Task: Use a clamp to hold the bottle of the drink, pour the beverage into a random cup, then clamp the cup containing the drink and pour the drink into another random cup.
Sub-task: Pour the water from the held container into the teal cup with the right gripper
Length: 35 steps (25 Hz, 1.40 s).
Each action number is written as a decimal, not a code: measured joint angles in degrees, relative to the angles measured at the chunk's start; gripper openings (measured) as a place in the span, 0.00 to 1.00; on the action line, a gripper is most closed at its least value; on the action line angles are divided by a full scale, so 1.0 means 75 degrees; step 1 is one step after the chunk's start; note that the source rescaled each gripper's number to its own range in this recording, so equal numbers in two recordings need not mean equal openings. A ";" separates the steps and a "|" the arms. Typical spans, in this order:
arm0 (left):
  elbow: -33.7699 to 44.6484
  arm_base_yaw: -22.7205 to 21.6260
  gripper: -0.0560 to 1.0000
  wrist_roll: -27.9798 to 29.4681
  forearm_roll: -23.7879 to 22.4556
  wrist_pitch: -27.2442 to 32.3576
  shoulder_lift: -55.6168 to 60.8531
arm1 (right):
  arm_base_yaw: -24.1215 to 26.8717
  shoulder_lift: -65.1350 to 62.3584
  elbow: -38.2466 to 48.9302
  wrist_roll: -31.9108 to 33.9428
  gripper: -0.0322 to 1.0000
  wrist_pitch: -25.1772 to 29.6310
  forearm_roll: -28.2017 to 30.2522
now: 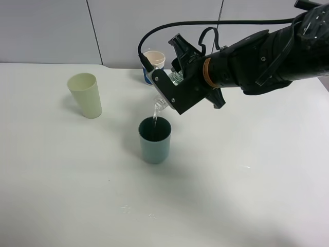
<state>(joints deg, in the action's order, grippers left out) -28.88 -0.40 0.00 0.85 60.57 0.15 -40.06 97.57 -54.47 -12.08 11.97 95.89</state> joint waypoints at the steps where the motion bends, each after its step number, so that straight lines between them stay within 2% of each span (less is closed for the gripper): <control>1: 0.0000 0.0000 1.00 0.0000 0.0000 0.0000 0.0000 | 0.0000 0.0000 0.0000 0.0000 0.04 0.0000 0.0034; 15: 0.0000 0.0000 1.00 -0.0040 0.0000 0.0000 0.0000 | 0.0000 0.0000 0.0000 -0.0008 0.04 0.0000 0.0224; 23: 0.0000 0.0000 1.00 0.0000 0.0000 0.0000 0.0000 | 0.0000 0.0000 0.0000 -0.0541 0.04 0.0000 0.0232; 35: 0.0000 0.0000 1.00 -0.0040 0.0000 0.0000 0.0000 | 0.0000 0.0000 0.0000 -0.0555 0.04 0.0000 0.0232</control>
<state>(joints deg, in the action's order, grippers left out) -28.88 -0.40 -0.30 0.85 60.57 0.15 -40.06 97.57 -54.47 -16.24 11.97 97.63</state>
